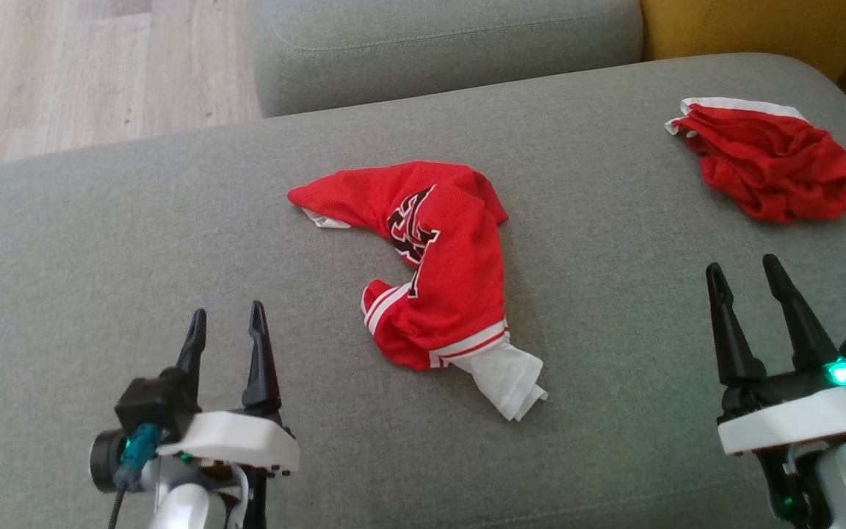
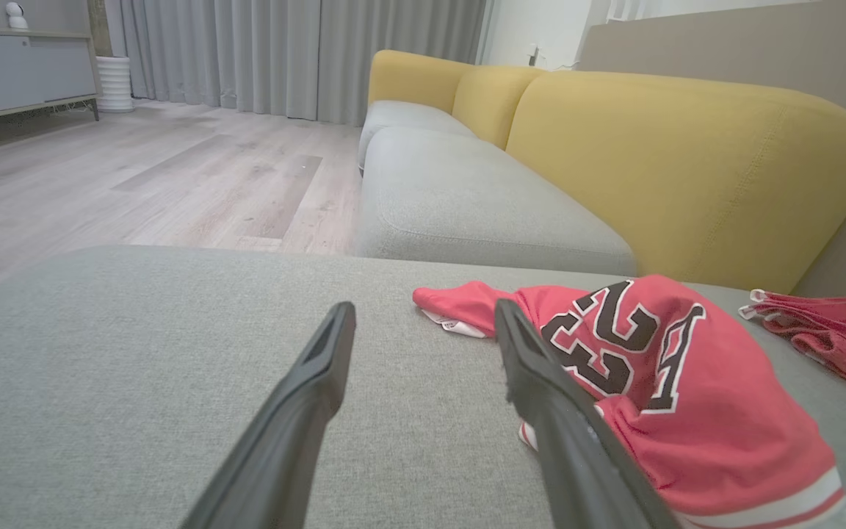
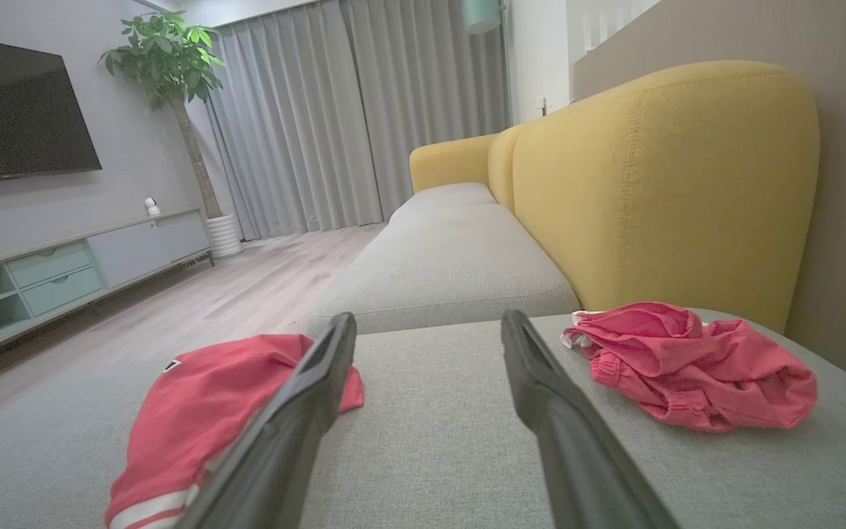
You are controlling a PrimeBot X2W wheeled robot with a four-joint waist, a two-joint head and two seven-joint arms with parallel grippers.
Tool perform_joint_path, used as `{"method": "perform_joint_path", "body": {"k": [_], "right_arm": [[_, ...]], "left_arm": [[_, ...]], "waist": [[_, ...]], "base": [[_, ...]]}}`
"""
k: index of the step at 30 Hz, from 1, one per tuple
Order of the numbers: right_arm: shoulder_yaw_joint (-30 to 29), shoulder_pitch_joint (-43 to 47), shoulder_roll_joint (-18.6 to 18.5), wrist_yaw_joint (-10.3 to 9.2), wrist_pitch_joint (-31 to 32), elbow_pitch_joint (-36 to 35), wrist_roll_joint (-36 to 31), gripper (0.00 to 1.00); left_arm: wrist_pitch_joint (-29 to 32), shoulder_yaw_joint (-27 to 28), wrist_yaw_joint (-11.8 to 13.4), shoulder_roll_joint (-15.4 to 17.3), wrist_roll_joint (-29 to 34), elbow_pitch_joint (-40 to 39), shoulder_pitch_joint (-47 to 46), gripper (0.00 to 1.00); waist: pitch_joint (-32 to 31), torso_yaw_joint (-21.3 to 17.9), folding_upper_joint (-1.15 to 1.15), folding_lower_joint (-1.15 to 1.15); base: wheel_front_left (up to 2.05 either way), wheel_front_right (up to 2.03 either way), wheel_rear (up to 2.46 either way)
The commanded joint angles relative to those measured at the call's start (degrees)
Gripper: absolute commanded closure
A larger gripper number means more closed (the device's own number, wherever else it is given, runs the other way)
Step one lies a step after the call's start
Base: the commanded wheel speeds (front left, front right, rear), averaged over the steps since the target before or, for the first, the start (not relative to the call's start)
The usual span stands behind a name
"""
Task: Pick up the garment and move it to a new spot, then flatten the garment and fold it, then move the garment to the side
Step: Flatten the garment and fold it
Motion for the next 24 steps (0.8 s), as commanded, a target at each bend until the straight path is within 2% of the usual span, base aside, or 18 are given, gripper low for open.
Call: {"method": "perform_joint_path", "body": {"k": [1,6,11,13,14,19,23,24], "right_arm": [[0.9,-1.5,-0.5,-0.04,0.1,-1.9,0.2,0.0],[1.0,-1.8,-0.9,-0.04,0.1,-1.8,0.7,0.0],[0.5,-2.5,-1.4,-0.04,0.0,-2.1,1.0,0.0],[0.7,-2.9,-1.4,-0.04,0.0,-2.1,1.1,0.0],[0.7,-2.9,-1.4,-0.04,0.0,-2.1,1.1,0.0],[1.6,-4.3,-1.2,-0.04,-0.2,-1.8,1.7,0.0],[2.1,-5.2,-1.1,-0.04,-0.6,-1.2,2.3,0.0],[2.2,-5.3,-1.1,-0.04,-0.7,-0.9,2.4,0.0]], "left_arm": [[-0.7,2.1,-0.4,-0.1,0.1,-1.0,-2.7,0.0],[1.2,-1.3,-2.3,-0.1,-3.2,3.2,-4.2,0.0],[12.9,-7.8,-5.1,-0.2,-12.1,7.4,-8.8,0.0],[17.5,-10.1,-5.0,-0.2,-14.4,9.6,-11.6,0.0],[17.5,-10.1,-5.0,-0.2,-14.4,9.6,-11.6,0.0],[26.1,-12.4,-3.7,-0.2,-19.6,17.0,-17.4,0.0],[27.2,-13.4,-2.6,-0.2,-23.3,22.1,-21.0,0.0],[27.1,-13.7,-2.6,-0.2,-24.3,23.1,-21.7,0.05]], "waist": [[0.0,-0.2,0.0,0.0],[0.5,-0.7,0.0,0.0],[1.9,-1.1,0.0,0.0],[2.5,-1.5,0.0,0.0],[2.5,-1.5,0.0,0.0],[4.2,-3.5,0.0,0.0],[5.0,-5.1,0.0,0.0],[5.1,-5.4,0.0,0.0]], "base": [[0.0,0.0,0.0],[0.0,0.0,0.0],[0.0,0.0,0.0],[0.0,0.0,0.0],[0.0,0.0,0.0],[0.0,0.0,0.0],[0.0,0.0,0.0],[0.0,0.0,0.0]]}}
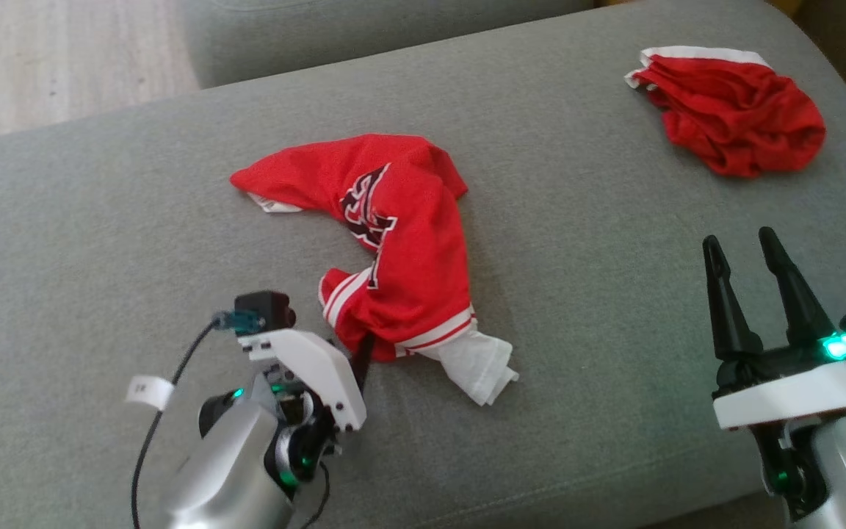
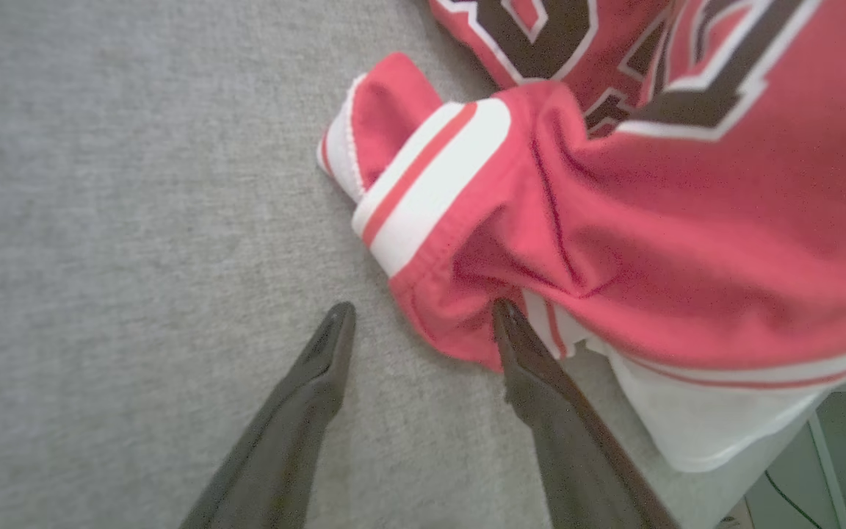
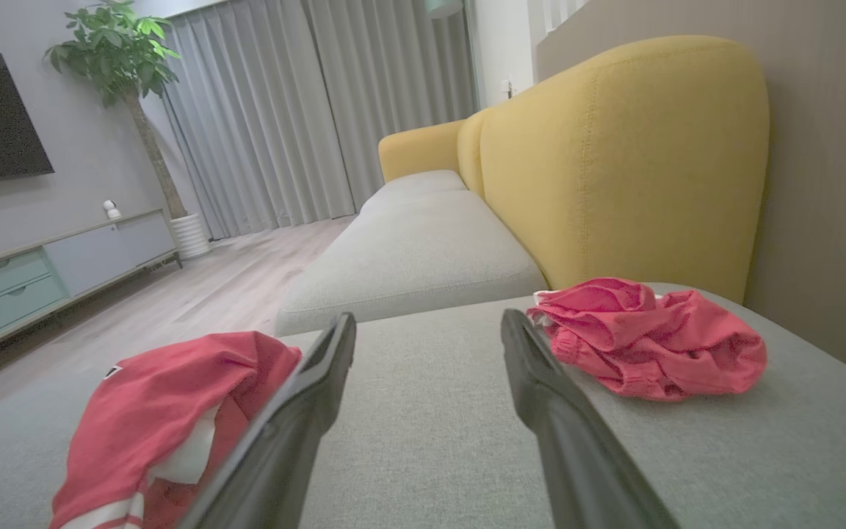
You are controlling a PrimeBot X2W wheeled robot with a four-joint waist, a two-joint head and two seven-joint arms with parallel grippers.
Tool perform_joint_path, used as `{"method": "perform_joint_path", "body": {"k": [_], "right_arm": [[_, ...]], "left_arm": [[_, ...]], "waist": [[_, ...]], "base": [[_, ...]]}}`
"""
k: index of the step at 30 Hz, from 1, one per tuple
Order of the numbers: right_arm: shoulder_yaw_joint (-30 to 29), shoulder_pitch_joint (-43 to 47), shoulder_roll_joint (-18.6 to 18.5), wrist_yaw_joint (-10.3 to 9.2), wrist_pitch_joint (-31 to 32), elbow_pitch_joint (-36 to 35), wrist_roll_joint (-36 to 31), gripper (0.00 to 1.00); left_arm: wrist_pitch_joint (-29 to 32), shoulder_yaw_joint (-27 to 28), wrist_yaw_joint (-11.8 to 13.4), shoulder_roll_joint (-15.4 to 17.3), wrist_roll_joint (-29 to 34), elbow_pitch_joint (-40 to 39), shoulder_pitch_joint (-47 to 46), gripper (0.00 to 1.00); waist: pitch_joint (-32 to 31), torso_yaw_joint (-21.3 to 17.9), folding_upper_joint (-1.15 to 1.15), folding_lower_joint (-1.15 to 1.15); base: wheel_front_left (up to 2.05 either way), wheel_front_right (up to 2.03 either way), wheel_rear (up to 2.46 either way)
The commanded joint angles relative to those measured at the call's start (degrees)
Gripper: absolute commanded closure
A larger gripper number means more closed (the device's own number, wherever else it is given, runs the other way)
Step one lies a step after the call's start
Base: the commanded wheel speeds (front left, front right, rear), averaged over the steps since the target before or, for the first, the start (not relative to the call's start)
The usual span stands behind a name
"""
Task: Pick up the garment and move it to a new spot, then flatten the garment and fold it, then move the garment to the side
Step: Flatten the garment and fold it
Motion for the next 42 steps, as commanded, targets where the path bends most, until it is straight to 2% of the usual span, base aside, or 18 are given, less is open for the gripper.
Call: {"method": "perform_joint_path", "body": {"k": [1,2,7,10,15,19,20,22,26,29,30,31,36,39,42], "right_arm": [[0.9,-1.8,-0.9,-0.04,-0.7,-1.2,0.4,0.0],[0.8,-1.9,-0.9,-0.04,-0.8,-1.0,0.4,0.0],[0.2,-1.8,-0.7,-0.04,-1.2,-0.2,0.4,0.0],[-0.4,-1.5,-0.5,-0.04,-1.3,0.0,0.2,0.0],[-1.5,-0.8,-0.4,-0.04,-1.4,0.2,-0.1,0.0],[-1.5,-0.6,-0.1,-0.04,-1.4,0.4,0.0,0.0],[-1.4,-0.6,0.0,-0.04,-1.3,0.5,0.1,0.0],[-1.0,-0.9,0.0,-0.04,-1.1,0.7,0.3,0.0],[-0.8,-1.7,-0.3,-0.04,-1.2,0.9,0.7,0.0],[-1.2,-1.8,-0.5,-0.04,-1.1,1.4,0.8,0.0],[-1.1,-1.8,-0.6,-0.04,-0.9,1.7,1.0,0.0],[-1.1,-1.8,-0.7,-0.04,-0.8,2.0,1.0,0.0],[-0.6,-1.6,-0.6,-0.04,-0.8,2.1,1.0,0.0],[-0.3,-1.2,-0.5,-0.04,-0.8,2.0,0.8,0.0],[-0.3,-0.6,-0.4,-0.04,-0.6,1.8,0.6,0.0]], "left_arm": [[-0.6,1.2,0.0,0.2,-1.6,-0.4,-3.7,0.55],[-1.1,0.7,0.0,0.2,-2.2,0.3,-4.2,1.0],[-3.9,-0.7,-0.3,0.3,-2.9,1.7,-6.0,1.0],[-3.6,-0.2,-0.7,1.8,-2.9,0.1,-7.2,1.0],[1.7,1.8,1.4,9.5,-1.9,-6.3,-10.7,1.0],[8.4,4.9,4.5,16.6,-2.4,-10.5,-12.0,1.0],[12.5,6.1,5.6,20.1,-3.0,-10.8,-11.9,1.0],[15.1,7.0,6.9,23.1,-3.0,-9.7,-11.7,1.0],[15.1,9.2,9.5,26.8,-2.3,-5.3,-12.1,1.0],[12.6,11.0,10.3,27.1,-2.8,-1.8,-12.4,1.0],[12.0,11.4,10.3,26.7,-3.2,-0.7,-12.4,0.43],[11.4,11.4,10.2,26.4,-3.2,0.3,-12.4,0.0],[6.5,10.0,8.6,25.1,-1.4,0.8,-13.2,0.0],[1.2,9.5,7.6,23.6,-0.3,-2.5,-13.3,0.0],[-5.1,8.9,8.4,22.4,1.8,-8.2,-11.5,0.0]], "waist": [[0.4,-0.8,0.0,0.0],[0.4,-0.9,0.0,0.0],[-0.2,-0.5,0.0,0.0],[-1.1,0.6,0.0,0.0],[-2.1,2.4,0.0,0.0],[-2.2,2.5,0.0,0.0],[-2.0,2.2,0.0,0.0],[-1.5,1.6,0.0,0.0],[-0.7,0.2,0.0,0.0],[-0.3,-0.2,0.0,0.0],[-0.3,-0.2,0.0,0.0],[-0.3,-0.1,0.0,0.0],[-1.0,1.2,0.0,0.0],[-2.0,2.6,0.0,0.0],[-2.9,3.9,0.0,0.0]], "base": [[0.0,0.0,0.0],[0.0,0.0,0.0],[0.0,0.0,0.0],[0.0,0.0,0.0],[0.0,0.0,0.0],[0.0,0.0,0.0],[0.0,0.0,0.0],[0.0,0.0,0.0],[0.0,0.0,0.0],[0.0,0.0,0.0],[0.0,0.0,0.0],[0.0,0.0,0.0],[0.0,0.0,0.0],[0.0,0.0,0.0],[0.0,0.0,0.0]]}}
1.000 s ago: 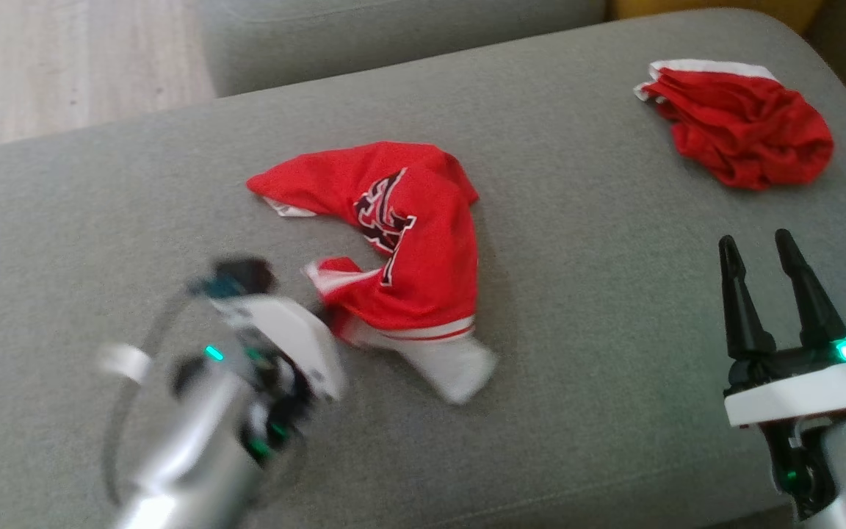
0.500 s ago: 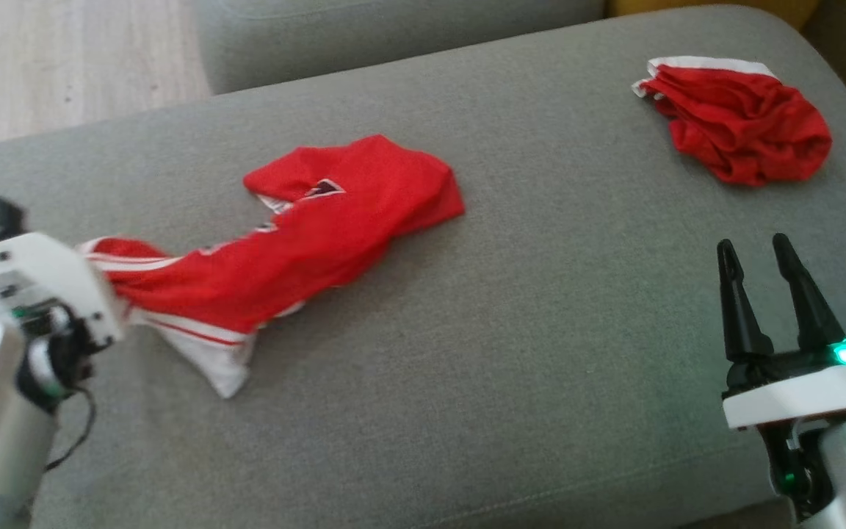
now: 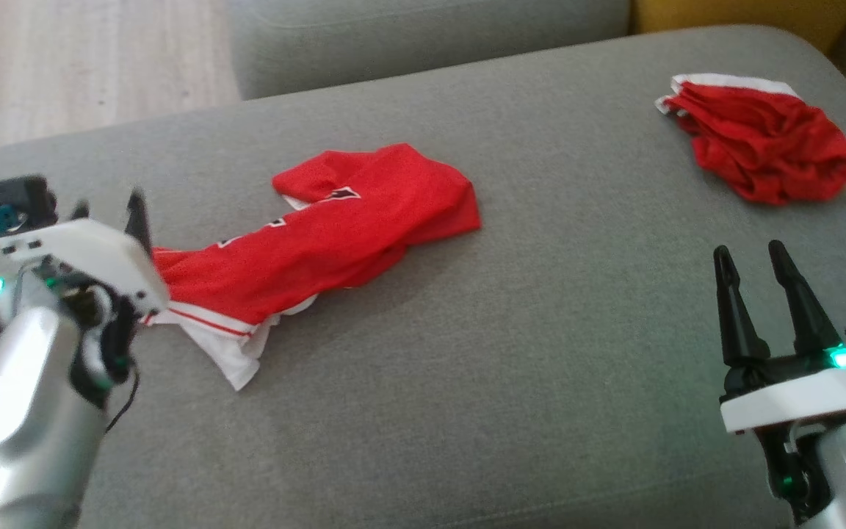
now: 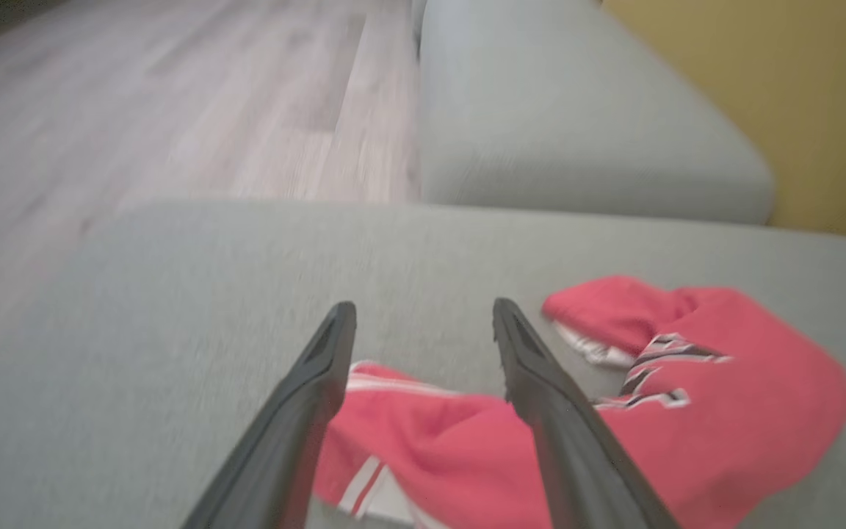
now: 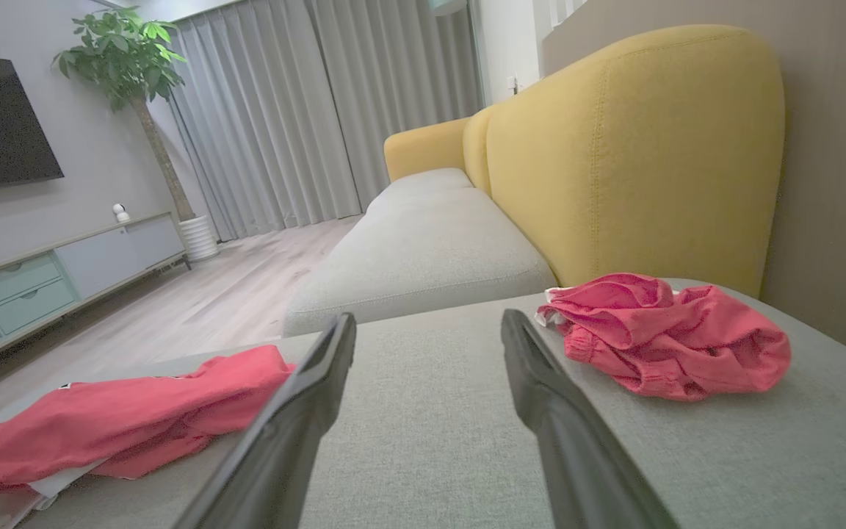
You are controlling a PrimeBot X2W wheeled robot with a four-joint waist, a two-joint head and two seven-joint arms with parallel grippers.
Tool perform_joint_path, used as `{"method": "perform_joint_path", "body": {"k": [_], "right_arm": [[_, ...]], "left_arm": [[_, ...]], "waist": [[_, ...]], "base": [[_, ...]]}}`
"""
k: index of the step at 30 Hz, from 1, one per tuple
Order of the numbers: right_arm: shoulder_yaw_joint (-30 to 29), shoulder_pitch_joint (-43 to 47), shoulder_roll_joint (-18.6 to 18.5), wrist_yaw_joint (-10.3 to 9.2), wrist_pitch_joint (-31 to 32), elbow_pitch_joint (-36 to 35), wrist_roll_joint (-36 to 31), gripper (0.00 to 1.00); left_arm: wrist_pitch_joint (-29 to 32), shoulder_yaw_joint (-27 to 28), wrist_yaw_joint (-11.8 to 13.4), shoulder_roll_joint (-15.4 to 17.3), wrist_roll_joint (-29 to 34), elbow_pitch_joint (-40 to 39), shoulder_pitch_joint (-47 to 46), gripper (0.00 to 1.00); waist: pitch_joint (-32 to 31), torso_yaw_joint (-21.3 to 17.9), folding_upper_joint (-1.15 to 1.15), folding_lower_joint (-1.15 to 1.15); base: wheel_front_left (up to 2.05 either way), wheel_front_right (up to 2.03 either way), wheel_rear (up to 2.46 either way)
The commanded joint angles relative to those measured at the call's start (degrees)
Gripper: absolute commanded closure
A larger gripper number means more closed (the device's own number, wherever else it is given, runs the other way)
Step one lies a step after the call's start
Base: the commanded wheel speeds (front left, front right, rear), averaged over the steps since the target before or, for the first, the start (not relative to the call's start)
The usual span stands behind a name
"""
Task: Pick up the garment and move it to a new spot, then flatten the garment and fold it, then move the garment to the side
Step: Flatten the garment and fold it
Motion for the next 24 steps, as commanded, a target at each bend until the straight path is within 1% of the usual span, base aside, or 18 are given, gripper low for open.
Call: {"method": "perform_joint_path", "body": {"k": [1,2,3,4,6,8,12,15,20,24], "right_arm": [[0.8,-0.5,-0.9,-0.04,0.0,-1.9,-0.2,0.0],[0.6,-0.3,-0.9,-0.04,0.0,-2.0,-0.3,0.0],[0.6,0.0,-0.9,-0.04,0.1,-2.1,-0.3,0.0],[0.6,0.2,-0.9,-0.04,0.3,-2.2,-0.2,0.0],[0.8,0.4,-1.0,-0.04,0.6,-2.3,-0.1,0.0],[1.1,0.3,-1.3,-0.04,1.0,-2.4,0.2,0.0],[3.3,-2.0,-2.9,-0.04,3.5,-1.4,1.1,0.0],[5.9,-5.9,-4.8,-0.04,5.9,0.7,2.8,0.0],[10.8,-14.2,-8.4,-0.04,11.3,7.4,7.7,0.0],[14.7,-20.2,-10.7,-0.04,17.6,14.4,14.8,0.0]], "left_arm": [[-2.5,2.1,0.6,2.0,1.2,-3.4,-1.8,0.0],[-5.7,1.7,0.8,1.3,2.3,-6.2,-0.6,0.0],[-9.3,0.8,0.1,0.3,3.2,-9.4,0.8,0.0],[-12.4,0.6,-0.1,-1.2,3.2,-12.1,2.6,0.0],[-16.7,-1.0,1.0,-2.7,5.1,-15.4,6.4,0.0],[-19.7,-1.8,2.4,-4.8,6.0,-18.0,9.6,0.0],[-21.9,-3.2,4.0,-7.7,8.3,-20.2,13.6,0.0],[-22.4,-3.6,4.2,-9.8,9.5,-19.9,14.8,0.0],[-22.6,-4.4,2.8,-13.7,10.6,-18.3,14.3,0.0],[-22.6,-4.0,1.4,-16.3,11.9,-17.8,13.7,0.0]], "waist": [[-0.8,0.9,0.0,0.0],[-0.8,1.4,0.0,0.0],[-0.9,1.9,0.0,0.0],[-0.7,2.4,0.0,0.0],[-0.5,3.6,0.0,0.0],[-0.1,4.9,0.0,0.0],[1.8,8.1,0.0,0.0],[3.6,10.6,0.0,0.0],[6.8,15.2,0.0,0.0],[8.5,18.8,0.0,0.0]], "base": [[0.0,0.0,0.0],[0.0,0.0,0.0],[0.0,0.0,0.0],[0.0,0.0,0.0],[0.0,0.0,0.0],[0.0,0.0,0.0],[0.0,0.0,0.0],[0.0,0.0,0.0],[0.0,0.0,0.0],[0.0,0.0,0.0]]}}
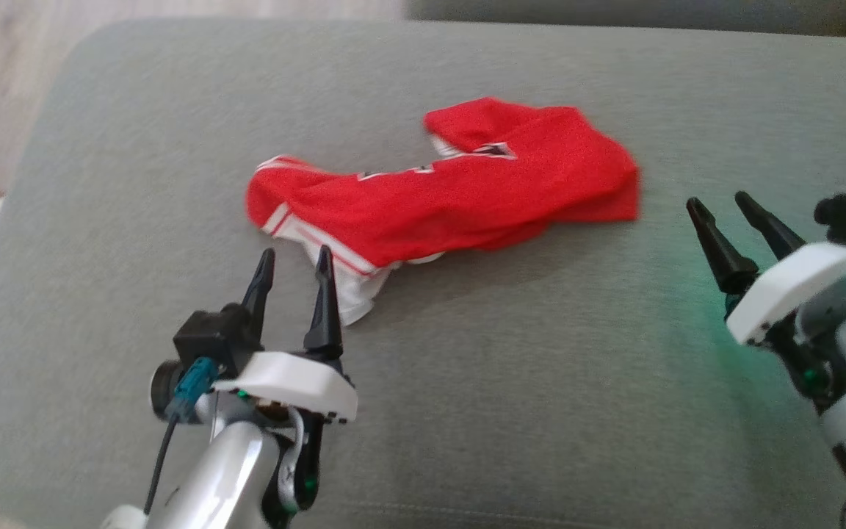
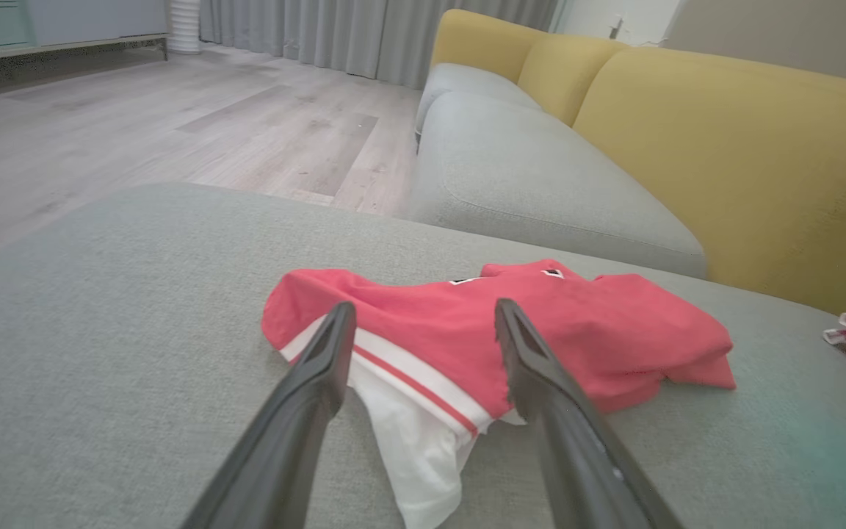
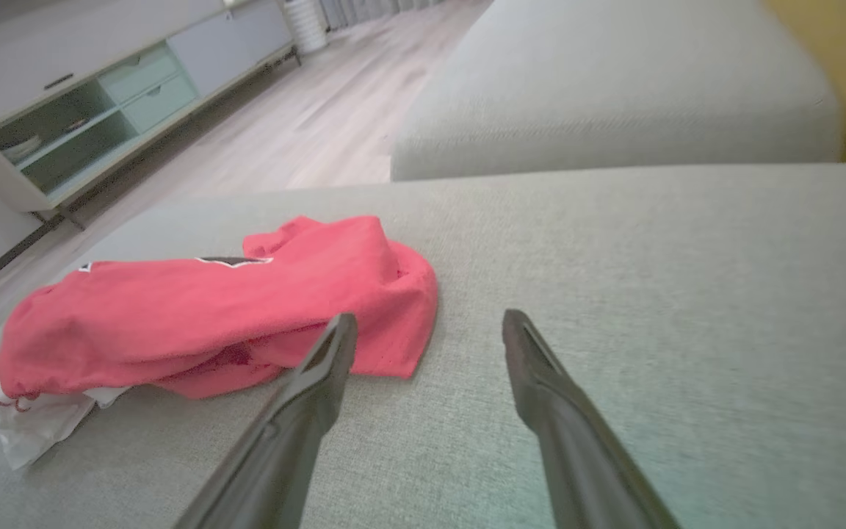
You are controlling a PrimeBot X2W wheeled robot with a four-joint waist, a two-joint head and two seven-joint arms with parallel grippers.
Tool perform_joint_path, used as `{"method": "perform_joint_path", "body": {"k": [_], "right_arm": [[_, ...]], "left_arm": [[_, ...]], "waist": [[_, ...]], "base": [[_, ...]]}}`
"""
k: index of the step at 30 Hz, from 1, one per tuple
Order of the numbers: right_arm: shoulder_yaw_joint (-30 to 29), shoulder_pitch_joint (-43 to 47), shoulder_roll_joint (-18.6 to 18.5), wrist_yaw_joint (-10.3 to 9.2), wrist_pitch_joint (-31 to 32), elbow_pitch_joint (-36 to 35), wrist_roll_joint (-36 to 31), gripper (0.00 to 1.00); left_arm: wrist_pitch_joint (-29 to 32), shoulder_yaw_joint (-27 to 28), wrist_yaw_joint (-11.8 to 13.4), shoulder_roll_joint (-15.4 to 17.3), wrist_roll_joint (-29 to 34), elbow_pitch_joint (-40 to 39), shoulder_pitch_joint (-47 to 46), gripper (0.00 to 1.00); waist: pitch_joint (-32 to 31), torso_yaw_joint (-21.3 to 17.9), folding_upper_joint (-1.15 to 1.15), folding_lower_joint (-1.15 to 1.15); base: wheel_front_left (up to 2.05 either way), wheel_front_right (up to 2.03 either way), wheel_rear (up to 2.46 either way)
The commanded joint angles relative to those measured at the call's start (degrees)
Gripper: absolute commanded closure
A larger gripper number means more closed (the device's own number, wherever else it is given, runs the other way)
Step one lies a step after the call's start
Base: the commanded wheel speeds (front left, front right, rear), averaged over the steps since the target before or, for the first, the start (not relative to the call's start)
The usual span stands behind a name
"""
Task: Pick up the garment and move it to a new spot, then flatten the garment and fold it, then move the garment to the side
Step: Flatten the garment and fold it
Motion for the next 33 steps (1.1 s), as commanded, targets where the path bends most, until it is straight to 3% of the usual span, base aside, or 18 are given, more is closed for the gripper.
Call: {"method": "perform_joint_path", "body": {"k": [1,8,15,16,17,18,26,33], "right_arm": [[2.3,-3.2,-2.2,-0.04,3.1,1.9,3.4,0.0],[8.3,-10.6,-4.5,-0.04,13.4,11.5,13.2,0.0],[12.8,-13.3,-4.6,-0.04,18.9,17.5,17.2,0.0],[13.5,-13.5,-4.6,-0.04,19.4,18.3,17.6,0.26],[14.2,-13.6,-4.5,-0.04,19.5,18.8,17.9,0.59],[14.7,-13.8,-4.4,-0.04,19.2,19.1,18.2,1.0],[19.3,-15.7,-5.6,-0.04,12.7,15.5,17.7,1.0],[22.8,-16.9,-12.4,-0.04,16.6,6.9,17.7,1.0]], "left_arm": [[-0.7,2.5,-0.8,-0.6,0.7,-1.5,-3.1,0.0],[-0.7,4.3,-2.3,-2.7,2.5,-1.5,-2.9,0.0],[-0.7,5.5,-3.5,-3.4,3.1,-0.9,-2.0,0.0],[-0.7,5.7,-3.6,-3.5,3.2,-0.8,-1.8,0.0],[-0.7,6.0,-3.7,-3.5,3.2,-0.7,-1.6,0.0],[-0.7,6.2,-3.7,-3.6,3.2,-0.5,-1.4,0.0],[-0.7,8.4,-4.9,-3.7,3.4,1.0,0.0,0.0],[-0.7,10.3,-5.9,-3.7,3.8,2.0,1.2,0.0]], "waist": [[3.0,4.4,0.0,0.0],[4.9,9.2,0.0,0.0],[4.9,10.9,0.0,0.0],[4.8,10.9,0.0,0.0],[4.5,10.9,0.0,0.0],[4.2,10.6,0.0,0.0],[0.0,5.6,0.0,0.0],[-3.4,-0.5,0.0,0.0]], "base": [[0.0,0.0,0.0],[0.0,0.0,0.0],[0.0,0.0,0.0],[0.0,0.0,0.0],[0.0,0.0,0.0],[0.0,0.0,0.0],[0.0,0.0,0.0],[0.0,0.0,0.0]]}}
